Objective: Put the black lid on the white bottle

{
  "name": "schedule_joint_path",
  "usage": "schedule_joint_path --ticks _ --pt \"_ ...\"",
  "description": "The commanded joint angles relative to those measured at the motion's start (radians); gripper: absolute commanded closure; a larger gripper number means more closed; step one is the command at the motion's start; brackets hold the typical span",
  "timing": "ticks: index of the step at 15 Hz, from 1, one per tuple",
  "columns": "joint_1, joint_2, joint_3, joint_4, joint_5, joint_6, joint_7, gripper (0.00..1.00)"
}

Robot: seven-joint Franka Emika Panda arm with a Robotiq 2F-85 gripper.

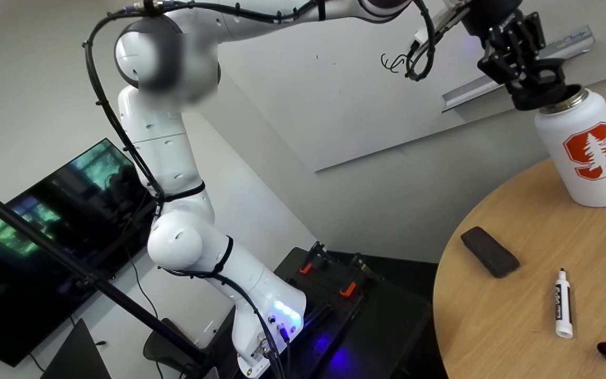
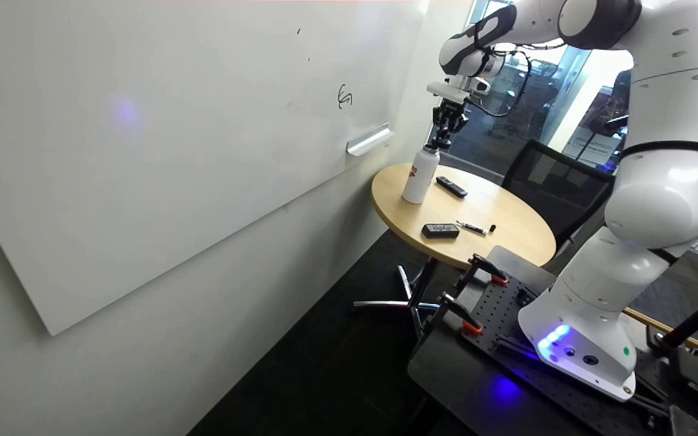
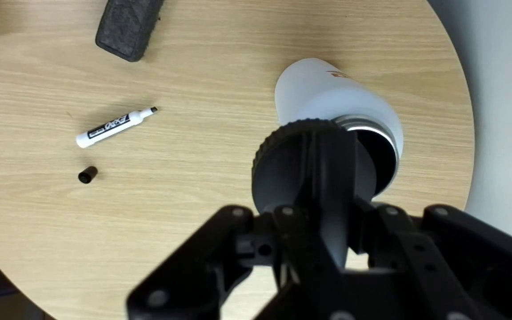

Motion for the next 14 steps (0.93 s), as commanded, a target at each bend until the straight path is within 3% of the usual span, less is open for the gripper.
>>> schedule_joint_path --ticks 1,14 --pt "-0.03 0.066 0.018 0.112 0.034 -0.069 0.005 0.91" --pt "-0.072 0.128 0.059 0.181 0.109 -0.043 -0.057 0.91"
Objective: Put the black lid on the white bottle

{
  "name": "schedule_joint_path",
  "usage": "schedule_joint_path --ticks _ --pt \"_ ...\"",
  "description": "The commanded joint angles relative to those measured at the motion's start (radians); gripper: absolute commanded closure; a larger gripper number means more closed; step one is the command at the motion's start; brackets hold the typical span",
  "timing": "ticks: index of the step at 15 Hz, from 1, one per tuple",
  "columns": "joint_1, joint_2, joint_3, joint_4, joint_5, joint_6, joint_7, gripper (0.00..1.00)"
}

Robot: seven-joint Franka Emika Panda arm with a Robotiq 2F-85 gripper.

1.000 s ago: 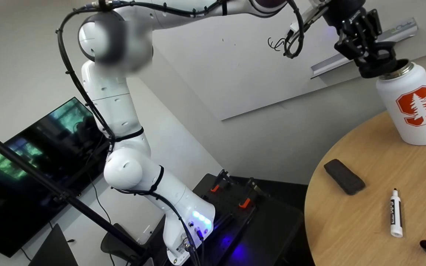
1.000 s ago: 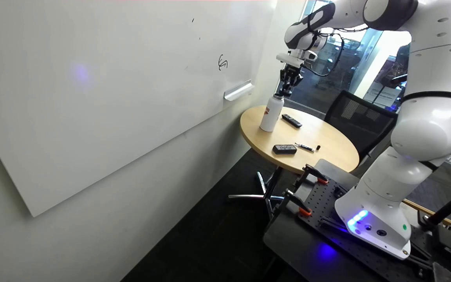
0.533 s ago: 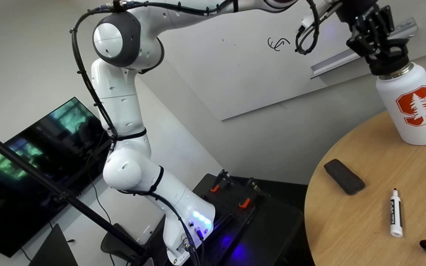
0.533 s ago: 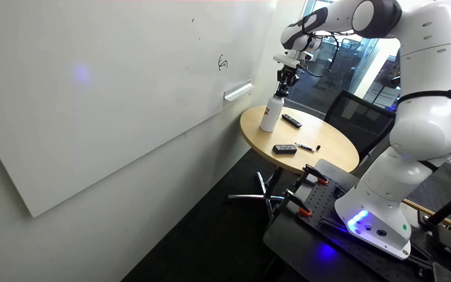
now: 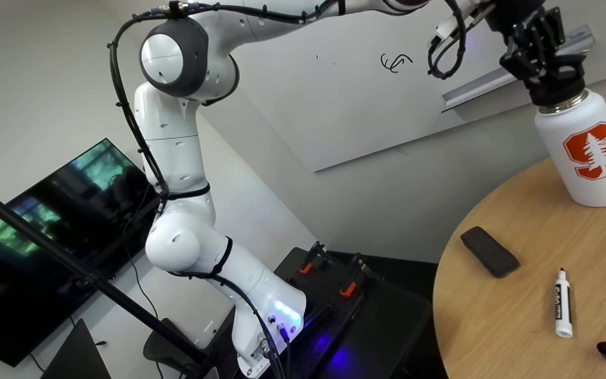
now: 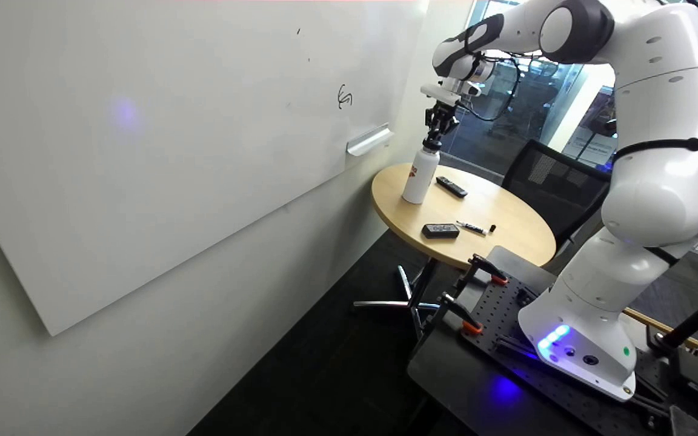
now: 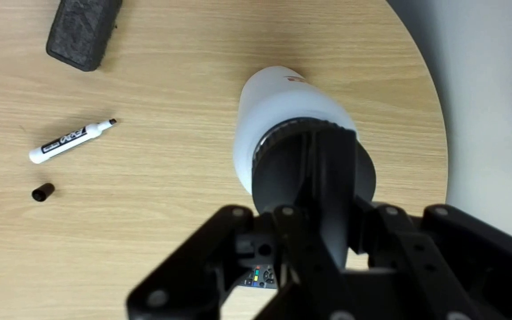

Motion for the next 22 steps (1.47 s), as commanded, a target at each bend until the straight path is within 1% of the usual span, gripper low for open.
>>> schedule_joint_path --ticks 1,8,9,10,11,15,18,19,22 --pt "-0.017 0.014 0.015 0.039 0.022 -0.022 -0.024 0.91" --pt "-0.009 0.016 0.013 0.034 0.008 -0.022 -0.019 0.92" --pt "-0.007 0.016 0.012 0.034 0.006 -0.023 -0.018 0.64" --pt "-0.007 0.015 0.011 0.033 0.006 -0.022 -0.016 0.63" --pt "-0.006 0.016 0.011 0.033 0.005 -0.023 -0.015 0.56" --pt "-0.005 0.01 0.008 0.029 0.002 -0.026 -0.014 0.26" --pt "-0.002 -0.025 0.002 0.003 -0.003 -0.028 -0.019 0.04" --pt "0.0 -0.05 -0.002 -0.015 -0.008 -0.032 -0.022 0.0" --pt "0.005 -0.116 -0.011 -0.048 -0.023 -0.058 -0.034 0.0"
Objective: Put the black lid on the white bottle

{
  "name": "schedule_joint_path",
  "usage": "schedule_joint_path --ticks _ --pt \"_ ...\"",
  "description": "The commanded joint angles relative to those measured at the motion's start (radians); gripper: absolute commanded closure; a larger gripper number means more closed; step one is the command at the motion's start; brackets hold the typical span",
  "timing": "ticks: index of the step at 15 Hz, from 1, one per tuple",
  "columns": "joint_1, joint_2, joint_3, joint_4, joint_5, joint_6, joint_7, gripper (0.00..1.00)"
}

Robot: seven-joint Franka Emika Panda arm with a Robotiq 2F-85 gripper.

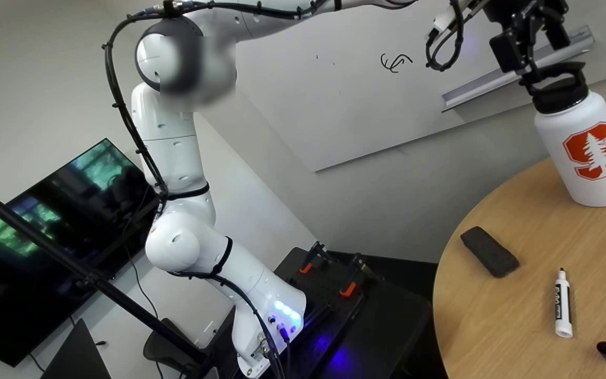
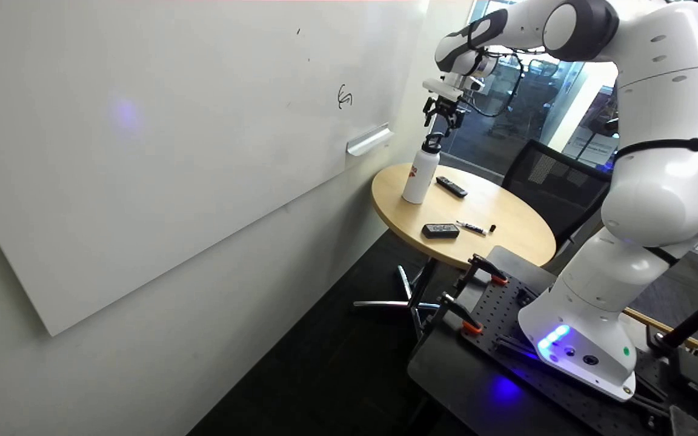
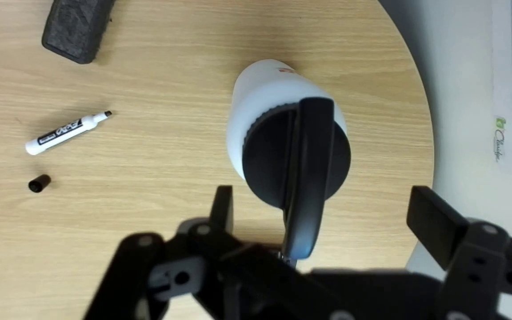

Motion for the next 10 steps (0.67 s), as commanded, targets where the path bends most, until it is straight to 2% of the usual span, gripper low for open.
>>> schedule_joint_path --ticks 1,6,10 --pt "0.012 -0.125 -0.014 -0.068 -0.029 -0.078 -0.033 0.0" --pt "0.028 -0.298 -0.015 -0.191 -0.092 -0.155 -0.198 0.0" --pt "0.063 -0.435 -0.017 -0.338 -0.162 -0.137 -0.281 0.0"
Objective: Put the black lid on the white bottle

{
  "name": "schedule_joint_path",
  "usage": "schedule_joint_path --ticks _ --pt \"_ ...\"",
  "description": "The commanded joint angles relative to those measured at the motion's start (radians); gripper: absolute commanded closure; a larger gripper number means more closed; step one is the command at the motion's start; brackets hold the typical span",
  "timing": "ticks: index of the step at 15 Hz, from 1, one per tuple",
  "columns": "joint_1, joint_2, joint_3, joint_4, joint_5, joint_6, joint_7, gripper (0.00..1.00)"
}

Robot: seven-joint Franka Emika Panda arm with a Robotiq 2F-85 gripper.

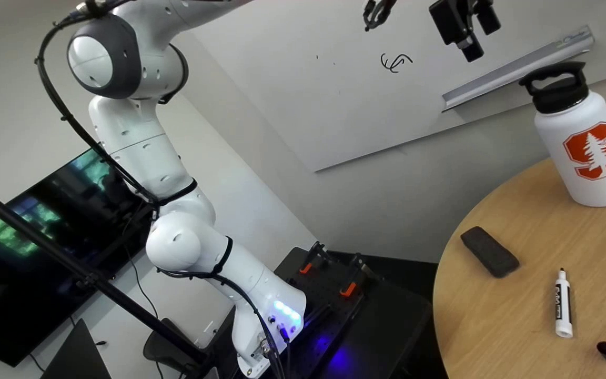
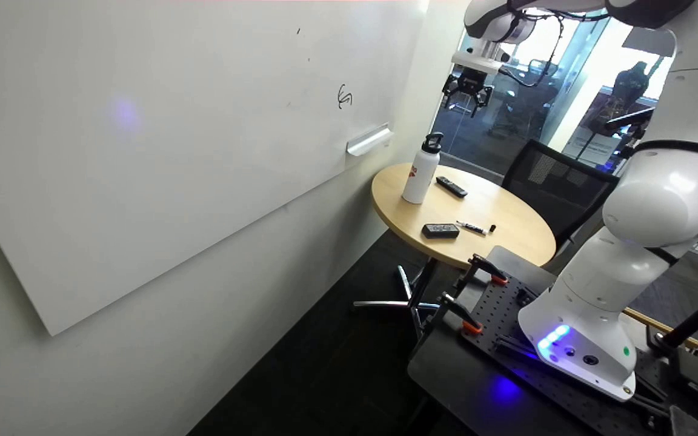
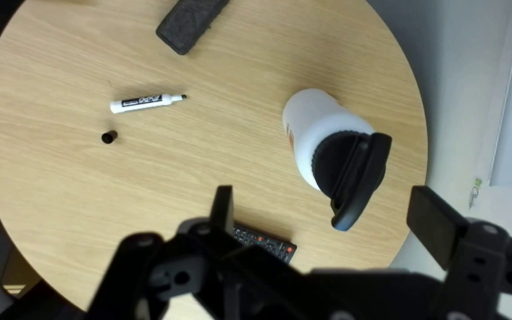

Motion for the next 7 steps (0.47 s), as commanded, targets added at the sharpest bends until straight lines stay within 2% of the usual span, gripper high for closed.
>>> schedule_joint_path --ticks 1,7 --pt "0.046 -0.155 -0.007 -0.174 -0.068 0.005 -0.062 0.0" --pt "0.069 -0.274 0.003 -0.307 -0.121 0.009 -0.094 0.0"
